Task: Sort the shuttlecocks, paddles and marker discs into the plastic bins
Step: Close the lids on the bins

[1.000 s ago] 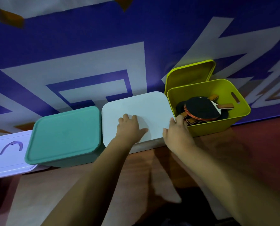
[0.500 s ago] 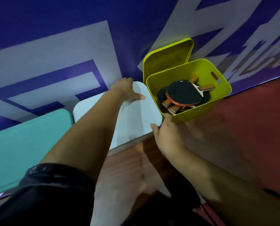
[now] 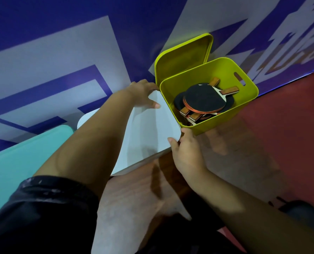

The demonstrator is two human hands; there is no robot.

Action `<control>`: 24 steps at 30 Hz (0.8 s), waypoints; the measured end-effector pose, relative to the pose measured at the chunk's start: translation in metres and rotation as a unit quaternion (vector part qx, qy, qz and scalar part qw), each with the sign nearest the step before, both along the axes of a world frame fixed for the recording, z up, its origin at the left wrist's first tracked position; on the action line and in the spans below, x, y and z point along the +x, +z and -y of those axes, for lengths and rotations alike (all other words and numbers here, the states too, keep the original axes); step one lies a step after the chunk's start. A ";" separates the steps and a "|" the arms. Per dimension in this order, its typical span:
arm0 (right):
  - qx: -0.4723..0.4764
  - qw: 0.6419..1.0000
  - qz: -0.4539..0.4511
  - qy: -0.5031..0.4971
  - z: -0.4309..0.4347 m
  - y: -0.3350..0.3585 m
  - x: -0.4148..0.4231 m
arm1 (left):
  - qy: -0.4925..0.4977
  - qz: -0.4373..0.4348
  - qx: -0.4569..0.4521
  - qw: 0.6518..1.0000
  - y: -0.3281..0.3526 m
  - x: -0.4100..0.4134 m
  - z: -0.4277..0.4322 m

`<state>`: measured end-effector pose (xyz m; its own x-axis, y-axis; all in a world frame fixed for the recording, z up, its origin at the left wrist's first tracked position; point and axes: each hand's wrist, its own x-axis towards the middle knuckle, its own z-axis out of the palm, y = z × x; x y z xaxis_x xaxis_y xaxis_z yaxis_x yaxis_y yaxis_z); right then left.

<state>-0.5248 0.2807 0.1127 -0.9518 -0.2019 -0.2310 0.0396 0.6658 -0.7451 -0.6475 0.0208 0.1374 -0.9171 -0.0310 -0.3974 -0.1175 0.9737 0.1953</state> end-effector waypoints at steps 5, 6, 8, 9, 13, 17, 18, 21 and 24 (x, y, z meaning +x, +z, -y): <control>-0.001 1.000 0.000 -0.011 0.000 -0.002 0.001 | -0.013 0.022 -0.030 0.999 0.003 -0.009 0.001; 0.000 1.000 -0.003 -0.008 0.000 -0.004 0.001 | -0.019 0.024 -0.035 0.999 0.004 -0.010 0.001; -0.001 1.000 -0.003 -0.006 0.000 -0.007 0.002 | -0.027 0.019 -0.035 0.999 0.004 -0.011 -0.002; -0.010 1.000 0.000 -0.008 -0.001 -0.009 0.004 | -0.031 0.015 -0.033 0.999 0.002 -0.011 -0.004; -0.033 0.999 0.000 -0.012 -0.001 -0.014 0.005 | -0.046 -0.012 -0.024 0.999 -0.004 -0.010 -0.008; -0.024 1.000 0.014 -0.013 -0.002 -0.017 0.002 | -0.042 -0.017 0.031 0.999 -0.005 -0.007 -0.006; -0.023 1.000 0.016 -0.013 -0.002 -0.017 0.002 | -0.034 -0.016 0.043 0.998 -0.005 -0.006 -0.006; -0.037 0.999 0.022 -0.014 -0.002 -0.019 0.004 | 0.017 -0.037 0.031 0.999 -0.008 0.001 -0.005; -0.070 0.996 0.049 -0.038 0.001 -0.025 0.008 | 0.059 -0.075 0.005 0.995 -0.014 0.012 -0.003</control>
<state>-0.5166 0.2800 0.0877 -0.9397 -0.1662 -0.2990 0.1640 0.5483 -0.8200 -0.6359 0.0234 0.1237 -0.9563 -0.1398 -0.2569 -0.2006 0.9526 0.2287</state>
